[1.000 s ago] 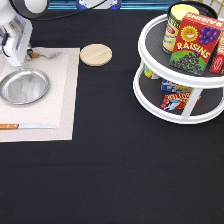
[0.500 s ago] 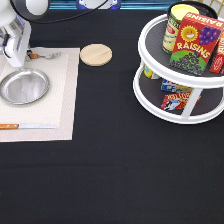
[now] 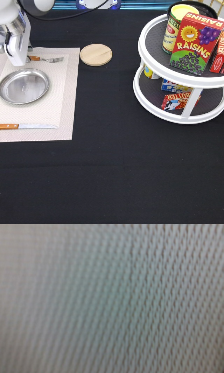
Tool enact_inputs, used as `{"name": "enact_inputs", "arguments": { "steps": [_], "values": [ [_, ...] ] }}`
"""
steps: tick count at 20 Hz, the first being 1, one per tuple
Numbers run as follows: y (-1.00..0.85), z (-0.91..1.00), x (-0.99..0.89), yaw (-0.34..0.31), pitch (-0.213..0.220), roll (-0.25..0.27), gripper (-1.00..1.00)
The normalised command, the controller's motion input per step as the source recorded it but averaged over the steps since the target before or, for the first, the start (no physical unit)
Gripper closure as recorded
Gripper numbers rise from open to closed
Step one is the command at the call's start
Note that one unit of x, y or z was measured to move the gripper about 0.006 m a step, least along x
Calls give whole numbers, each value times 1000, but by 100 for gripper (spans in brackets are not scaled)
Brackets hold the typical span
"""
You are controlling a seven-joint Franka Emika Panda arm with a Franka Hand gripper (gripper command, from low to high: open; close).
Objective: Arrange plate and fork
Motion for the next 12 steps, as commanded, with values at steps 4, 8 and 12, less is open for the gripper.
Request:
{"name": "enact_inputs", "arguments": {
  "steps": [4, 8, 12],
  "values": [
    [241, 1000, 195, 160, 83, -37, -100],
    [290, 734, 387, 115, 83, -16, -100],
    [63, 0, 44, 0, -8, -7, -100]
  ]
}}
